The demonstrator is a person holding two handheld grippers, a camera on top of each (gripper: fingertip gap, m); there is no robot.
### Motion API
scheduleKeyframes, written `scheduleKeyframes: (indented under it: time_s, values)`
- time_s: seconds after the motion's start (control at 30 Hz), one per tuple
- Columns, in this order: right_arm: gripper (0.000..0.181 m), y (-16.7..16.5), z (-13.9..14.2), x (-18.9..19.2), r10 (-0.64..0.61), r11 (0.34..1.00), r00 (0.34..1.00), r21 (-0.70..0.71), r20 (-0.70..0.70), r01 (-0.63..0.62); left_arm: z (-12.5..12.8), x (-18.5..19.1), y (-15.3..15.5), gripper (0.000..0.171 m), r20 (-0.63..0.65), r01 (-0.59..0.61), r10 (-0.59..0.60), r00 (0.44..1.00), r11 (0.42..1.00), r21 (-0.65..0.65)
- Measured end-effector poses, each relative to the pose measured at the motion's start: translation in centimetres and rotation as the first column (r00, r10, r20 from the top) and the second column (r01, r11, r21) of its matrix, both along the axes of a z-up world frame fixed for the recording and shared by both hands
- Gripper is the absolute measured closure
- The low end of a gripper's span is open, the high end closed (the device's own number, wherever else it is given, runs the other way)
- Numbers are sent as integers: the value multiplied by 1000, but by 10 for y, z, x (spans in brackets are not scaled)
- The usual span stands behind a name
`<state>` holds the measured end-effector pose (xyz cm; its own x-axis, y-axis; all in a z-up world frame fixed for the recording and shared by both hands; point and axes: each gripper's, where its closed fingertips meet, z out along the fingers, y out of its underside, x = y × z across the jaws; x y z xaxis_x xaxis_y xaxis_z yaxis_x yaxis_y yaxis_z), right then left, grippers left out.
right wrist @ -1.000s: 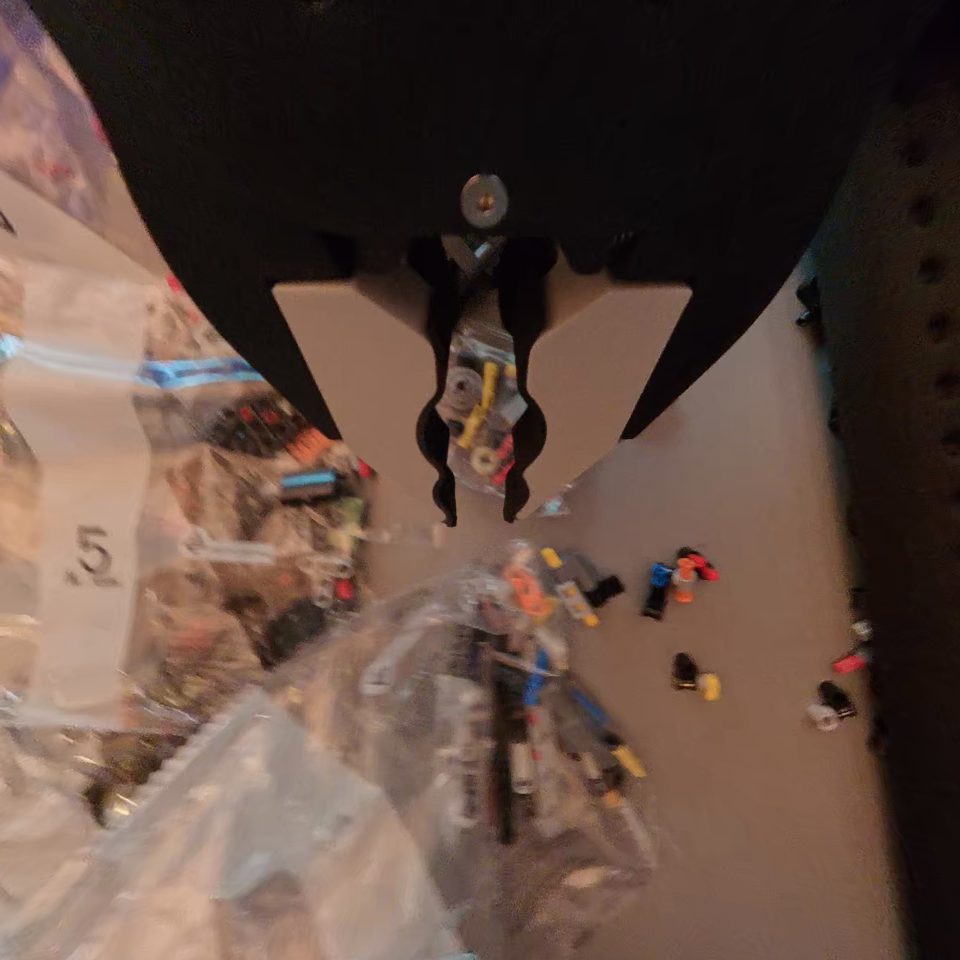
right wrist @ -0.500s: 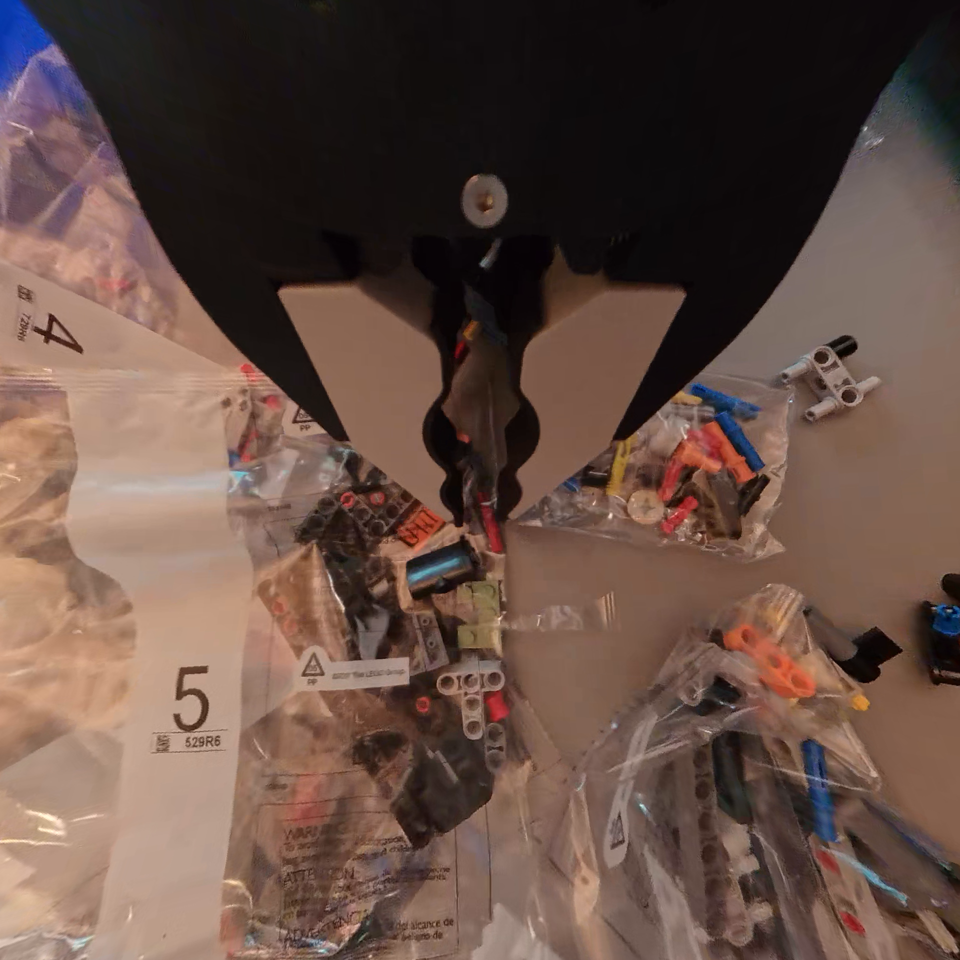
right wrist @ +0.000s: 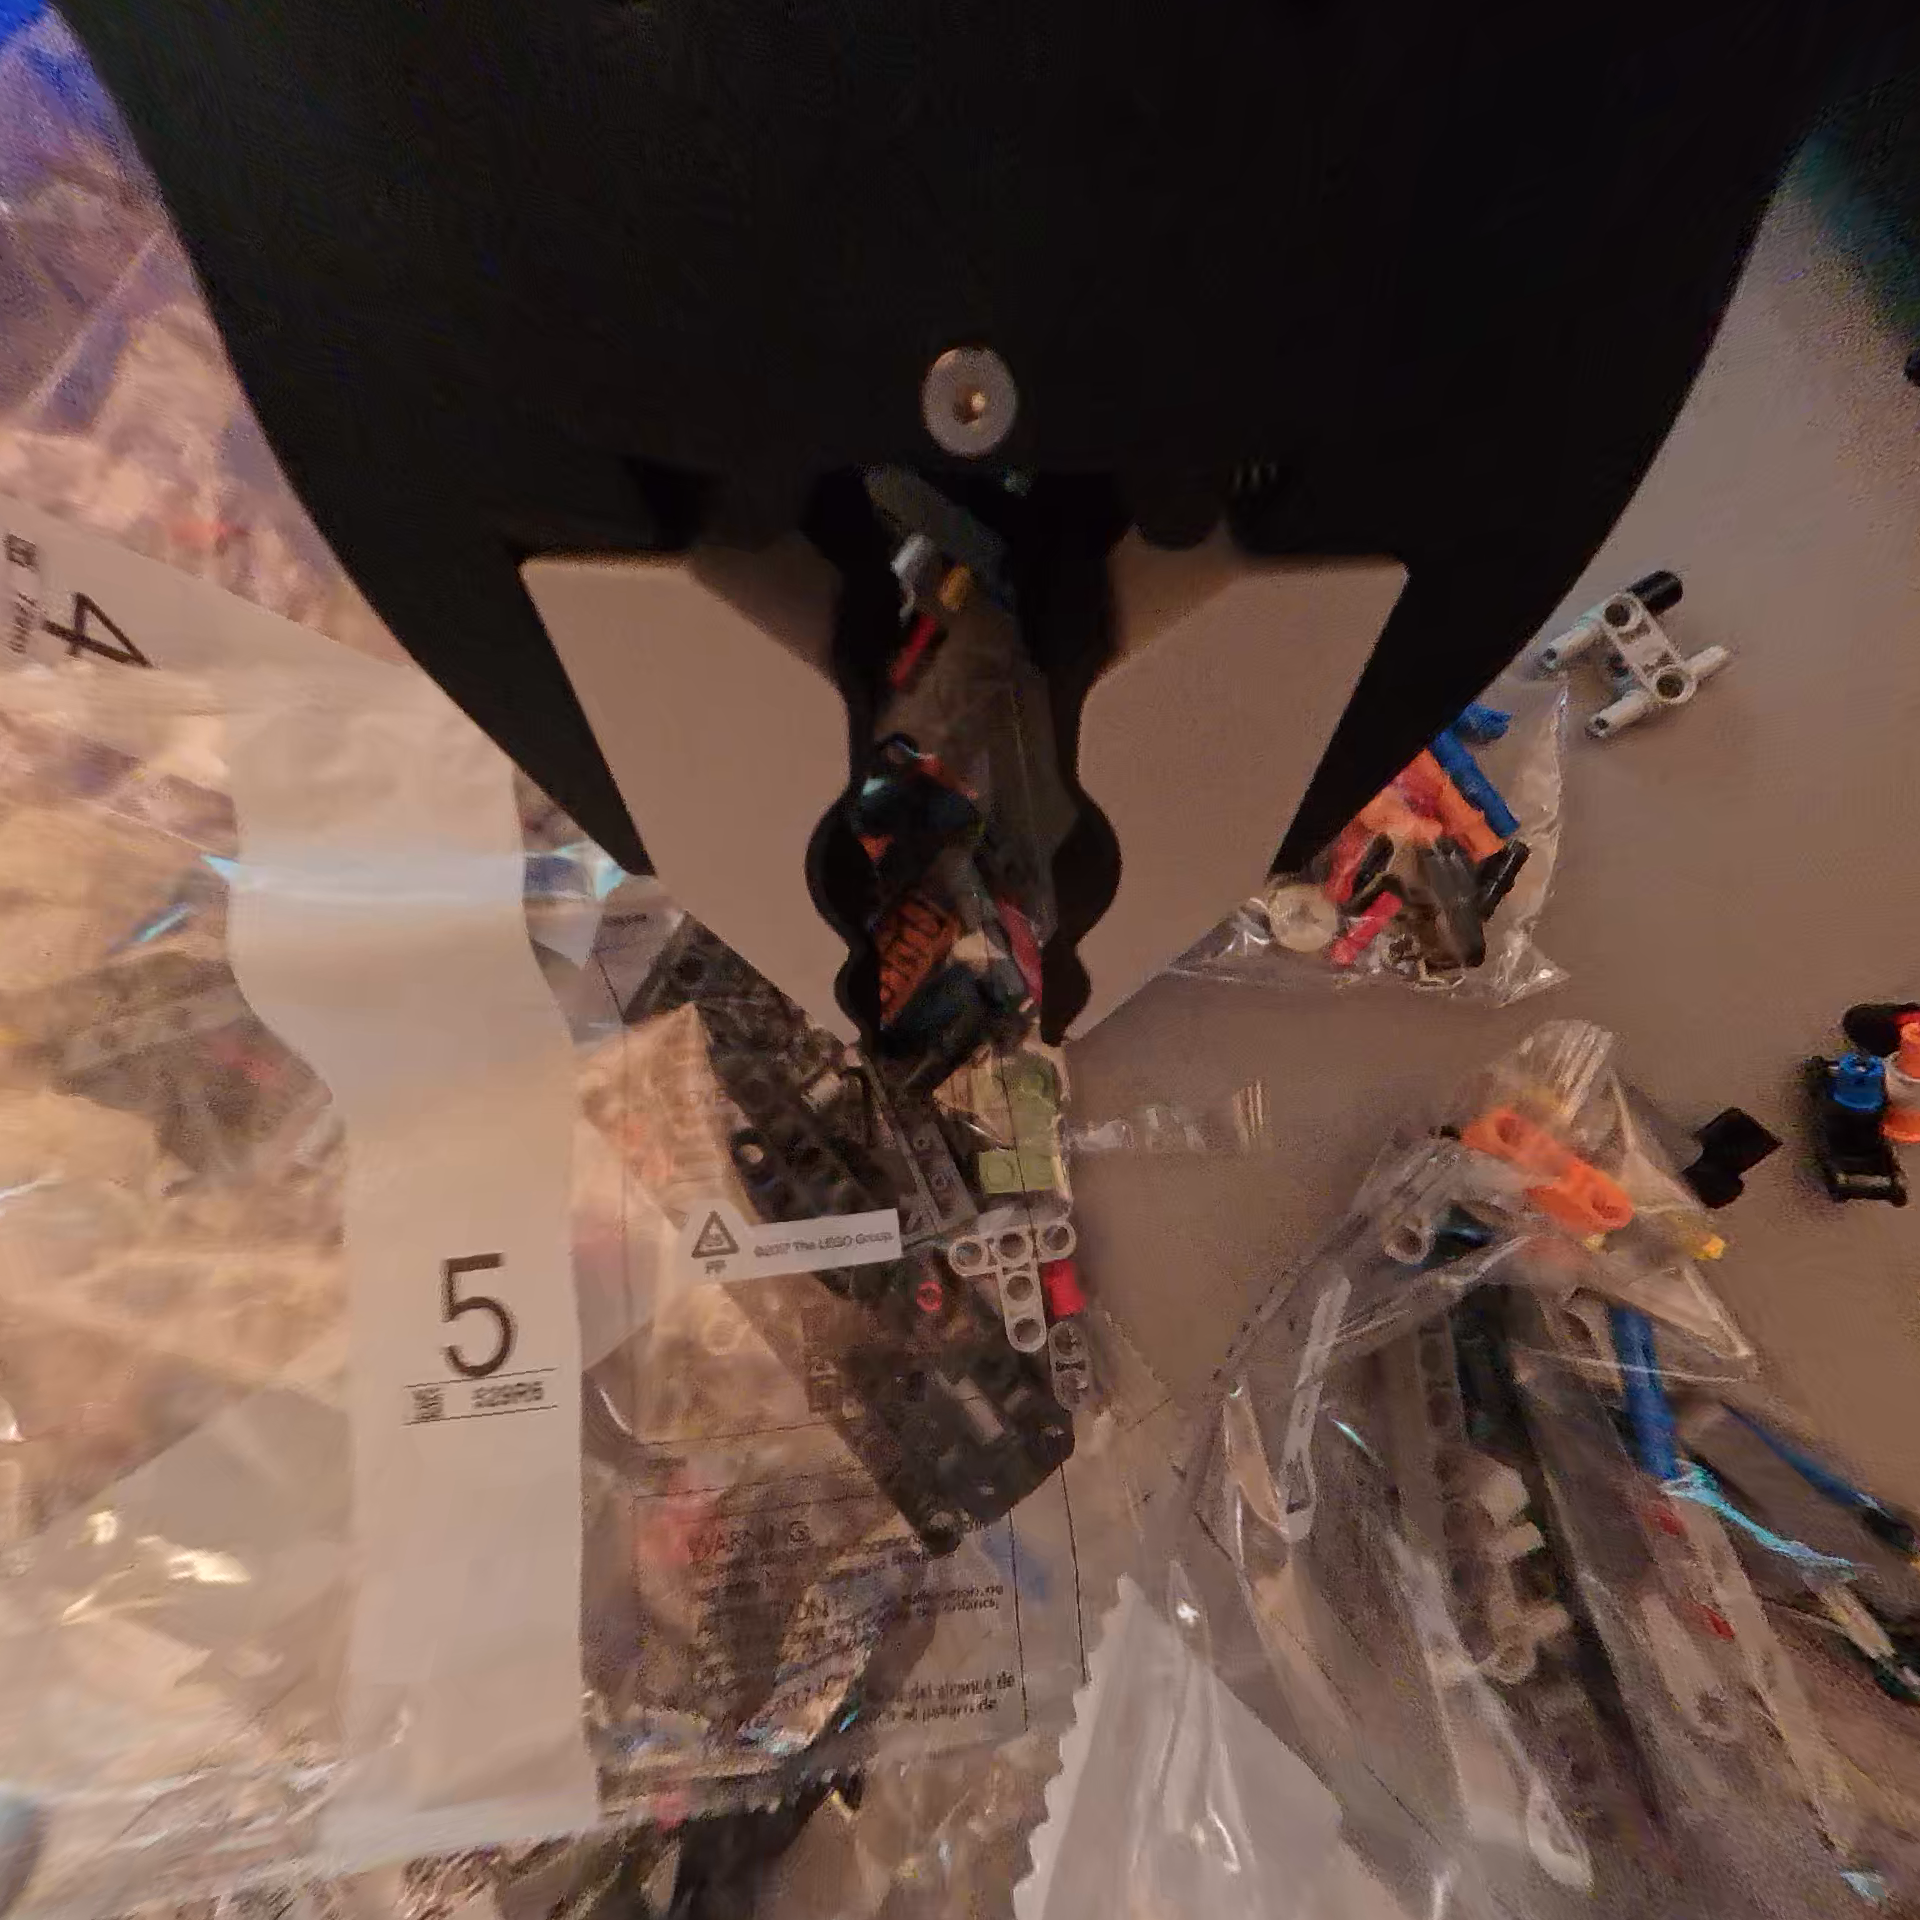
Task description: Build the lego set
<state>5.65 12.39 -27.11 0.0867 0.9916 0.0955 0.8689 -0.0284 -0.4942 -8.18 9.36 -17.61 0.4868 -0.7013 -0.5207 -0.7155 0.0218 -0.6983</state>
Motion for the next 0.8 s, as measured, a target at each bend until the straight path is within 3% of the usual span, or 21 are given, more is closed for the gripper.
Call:
scheduleKeyframes:
  time_s: [0.13,0.37,0.5,0.67,0.8]
  values:
    - [174,-1,2,-3,2,1000,1000,-11,-20,-2,1,0,0,171,1,0,0,1000,1000,2]
    - [176,8,23,3,-56,998,992,-29,-112,53,5,-1,-1,171,9,1,-1,1000,1000,13]
    - [176,10,80,-8,-52,997,948,31,-313,65,9,1,-2,171,17,9,-9,1000,1000,26]
    - [176,-18,172,-59,80,995,815,94,-574,-32,19,15,-7,171,30,42,-44,999,997,65]
    - [176,-27,188,-100,132,989,829,127,-544,-75,24,24,-12,171,30,65,-68,997,994,87]
